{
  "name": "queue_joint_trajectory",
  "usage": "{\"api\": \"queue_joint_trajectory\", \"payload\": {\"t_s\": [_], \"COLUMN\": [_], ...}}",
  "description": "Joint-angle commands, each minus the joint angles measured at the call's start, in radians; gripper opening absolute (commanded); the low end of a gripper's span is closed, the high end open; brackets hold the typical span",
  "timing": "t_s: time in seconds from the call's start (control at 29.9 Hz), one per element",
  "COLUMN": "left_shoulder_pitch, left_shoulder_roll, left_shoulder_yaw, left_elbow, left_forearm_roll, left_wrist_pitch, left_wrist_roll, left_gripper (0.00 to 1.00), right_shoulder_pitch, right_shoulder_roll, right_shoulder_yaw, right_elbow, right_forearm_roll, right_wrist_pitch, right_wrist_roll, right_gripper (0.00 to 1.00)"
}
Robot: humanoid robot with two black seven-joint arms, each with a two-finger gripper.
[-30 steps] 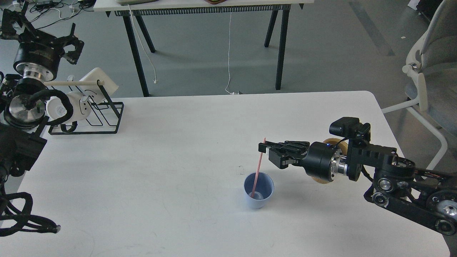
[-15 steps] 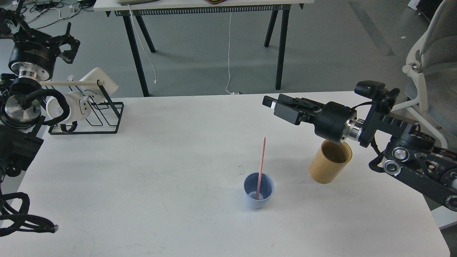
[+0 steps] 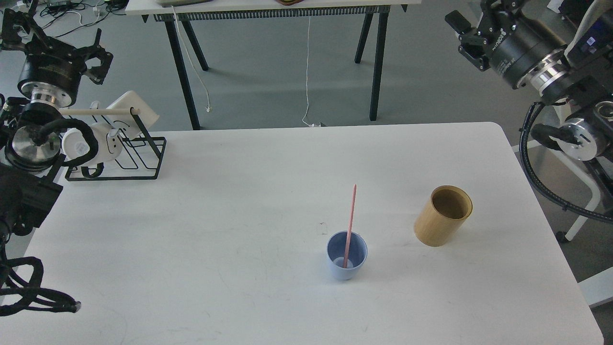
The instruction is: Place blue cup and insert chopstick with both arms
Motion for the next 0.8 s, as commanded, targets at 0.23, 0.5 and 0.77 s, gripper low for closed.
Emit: {"api": "queue_joint_trajectory", "payload": {"t_s": [0.23,0.5,0.77], "left_shoulder_pitch": [-0.014,-0.014,-0.014], "left_shoulder_roll": [-0.019,-0.014,-0.018], "left_shoulder_yaw": [0.004,0.004,0.004], "left_elbow": [-0.001,-0.001,-0.001], "left_forearm_roll": [0.0,0.0,0.0], "left_wrist_pitch": [0.0,0.0,0.0], "left_wrist_roll": [0.003,0.003,0.0], "left_gripper": [1.0,1.0,1.0], "right_shoulder_pitch": [0.093,0.16,0.167], "right_shoulder_roll": [0.165,0.285,0.303], "right_shoulder_yaw": [0.061,0.062,0.051], "right_elbow": [-0.424,-0.687,-0.681], "right_forearm_roll": [0.457,0.624,0.627], "right_wrist_pitch": [0.181,0.287,0.282], "right_wrist_roll": [-0.028,-0.05,-0.046], "right_gripper": [1.0,1.0,1.0]}}
